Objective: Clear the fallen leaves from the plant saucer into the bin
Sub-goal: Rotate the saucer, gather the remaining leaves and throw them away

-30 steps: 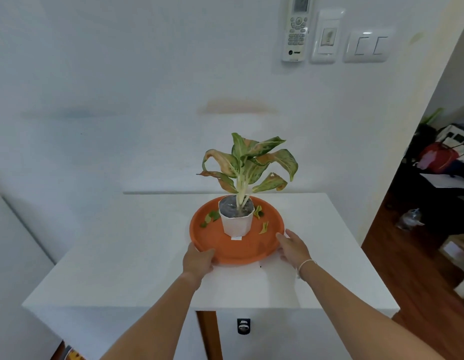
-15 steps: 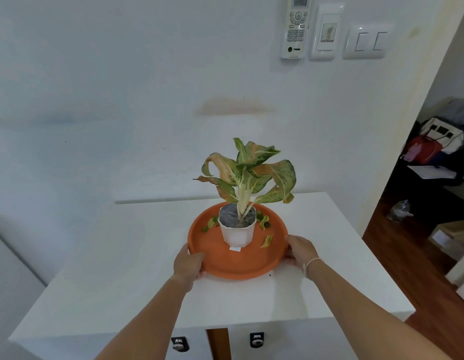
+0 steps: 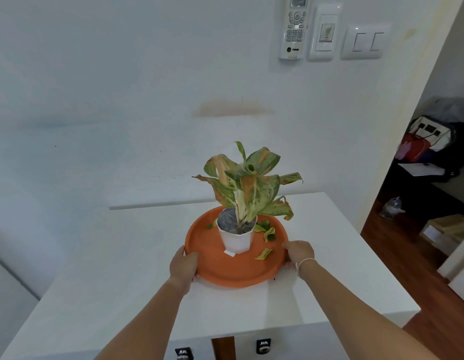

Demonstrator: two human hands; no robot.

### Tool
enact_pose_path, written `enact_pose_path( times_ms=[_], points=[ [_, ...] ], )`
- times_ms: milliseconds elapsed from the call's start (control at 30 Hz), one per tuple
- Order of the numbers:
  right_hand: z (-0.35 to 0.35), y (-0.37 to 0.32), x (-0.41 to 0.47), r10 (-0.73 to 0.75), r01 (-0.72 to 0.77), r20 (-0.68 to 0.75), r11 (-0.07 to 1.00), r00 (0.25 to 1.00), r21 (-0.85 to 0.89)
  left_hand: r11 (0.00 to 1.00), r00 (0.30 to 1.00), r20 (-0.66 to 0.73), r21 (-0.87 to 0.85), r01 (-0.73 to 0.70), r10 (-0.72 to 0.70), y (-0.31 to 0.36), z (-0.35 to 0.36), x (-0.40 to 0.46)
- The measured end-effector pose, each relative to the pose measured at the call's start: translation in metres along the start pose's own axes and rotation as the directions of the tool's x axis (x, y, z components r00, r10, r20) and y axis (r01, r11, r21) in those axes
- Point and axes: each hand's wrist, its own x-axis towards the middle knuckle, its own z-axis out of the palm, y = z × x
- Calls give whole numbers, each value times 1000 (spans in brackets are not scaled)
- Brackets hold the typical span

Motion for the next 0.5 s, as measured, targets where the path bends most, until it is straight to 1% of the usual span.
enact_pose_path(
  times_ms=[67, 133, 233, 300, 400, 500],
  points=[
    [5, 0, -4, 28, -28, -15, 999, 999, 26, 998, 1000, 15, -58, -4, 5, 0, 6, -4],
    [10, 0, -10, 60, -58, -19, 994, 998, 93, 994, 1000, 19, -109, 6, -4, 0, 14, -8],
    [23, 5, -17, 107, -104, -4, 972, 994, 212, 988, 999, -52, -153, 3, -11, -1, 28, -15],
    [31, 10, -21, 124, -122, 9, 964, 992, 238, 983, 993, -121, -185, -8, -14, -2, 36, -20],
    [33, 12, -28, 133, -145, 64, 951, 989, 273, 973, 985, -165, -232, 1, -40, -4, 42, -25],
    [27, 10, -28, 116, -150, 124, 940, 985, 308, 977, 986, -159, -211, 8, -43, -3, 37, -22]
  ],
)
